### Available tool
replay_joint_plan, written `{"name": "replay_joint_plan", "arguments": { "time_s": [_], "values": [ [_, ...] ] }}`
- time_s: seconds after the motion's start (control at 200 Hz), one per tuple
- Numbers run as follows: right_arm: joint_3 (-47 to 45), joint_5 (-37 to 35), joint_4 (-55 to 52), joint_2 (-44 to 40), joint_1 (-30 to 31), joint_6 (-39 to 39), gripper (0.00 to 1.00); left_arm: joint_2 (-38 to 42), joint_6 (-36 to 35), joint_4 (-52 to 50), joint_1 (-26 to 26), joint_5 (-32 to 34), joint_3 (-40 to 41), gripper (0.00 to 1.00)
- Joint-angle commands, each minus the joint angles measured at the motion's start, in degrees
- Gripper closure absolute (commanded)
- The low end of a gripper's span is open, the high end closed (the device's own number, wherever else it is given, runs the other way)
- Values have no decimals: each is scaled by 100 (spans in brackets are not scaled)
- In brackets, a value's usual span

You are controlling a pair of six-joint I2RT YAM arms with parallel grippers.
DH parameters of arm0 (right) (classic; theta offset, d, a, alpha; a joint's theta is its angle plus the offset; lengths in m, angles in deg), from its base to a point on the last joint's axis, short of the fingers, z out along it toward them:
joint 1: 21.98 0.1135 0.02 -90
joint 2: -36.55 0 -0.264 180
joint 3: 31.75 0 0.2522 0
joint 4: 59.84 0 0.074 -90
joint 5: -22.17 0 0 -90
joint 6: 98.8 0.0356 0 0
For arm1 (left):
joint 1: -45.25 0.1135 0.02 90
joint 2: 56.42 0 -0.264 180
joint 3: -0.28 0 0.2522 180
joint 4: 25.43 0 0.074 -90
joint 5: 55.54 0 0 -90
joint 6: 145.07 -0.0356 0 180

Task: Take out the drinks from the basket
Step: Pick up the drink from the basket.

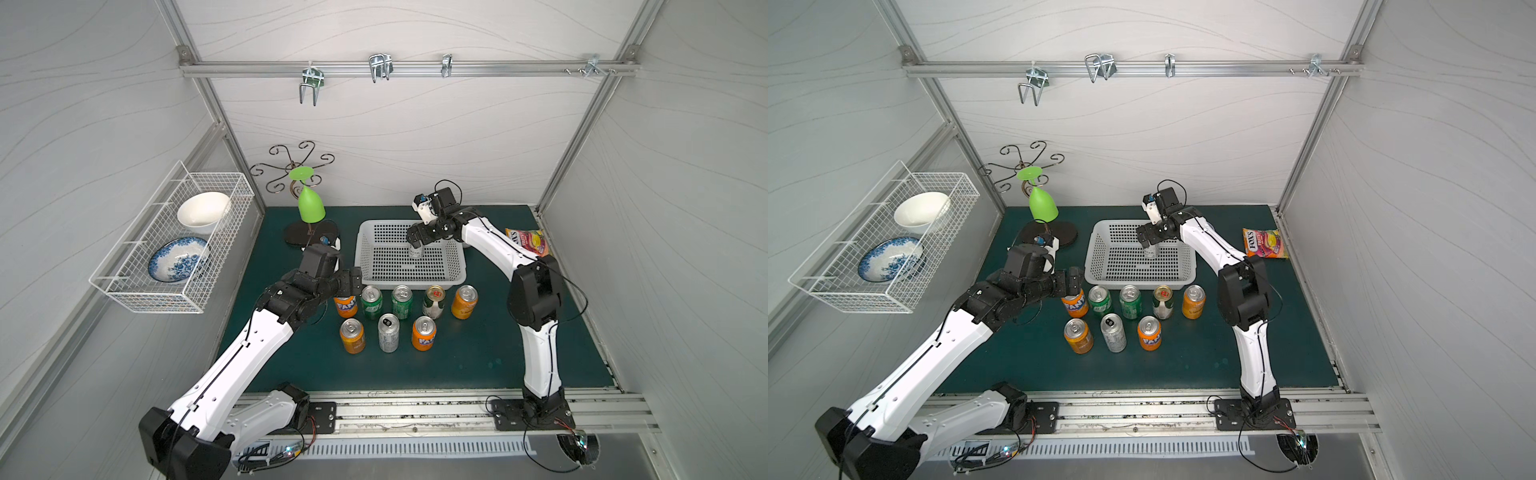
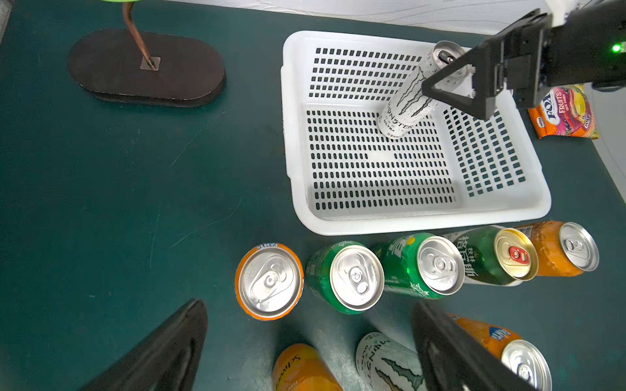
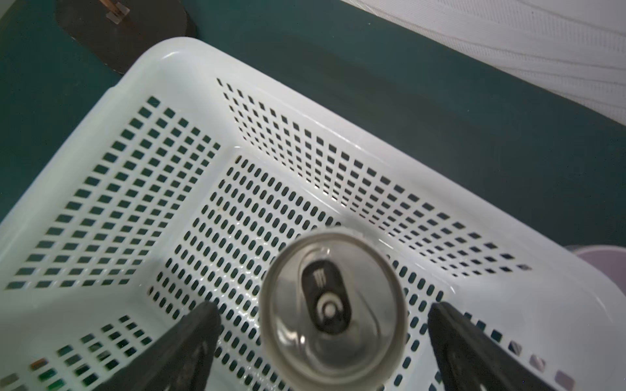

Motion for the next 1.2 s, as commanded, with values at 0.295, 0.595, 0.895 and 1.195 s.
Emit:
{"name": "replay_joint_plan", "arguments": {
  "time_s": [0.295, 0.595, 0.895, 1.195],
  "values": [
    [626, -248, -240, 580, 4, -360, 16, 199, -86, -2, 69, 125, 97, 2],
    [529, -364, -303, 519, 70, -477, 38, 234, -138, -50, 69, 168, 84, 2],
    [399, -565, -232, 108, 119, -510, 49, 251, -214, -76, 78, 222, 58, 2],
    [191, -440, -420, -677, 121, -499, 51, 258, -315, -219, 203, 469, 27, 2]
  ]
}}
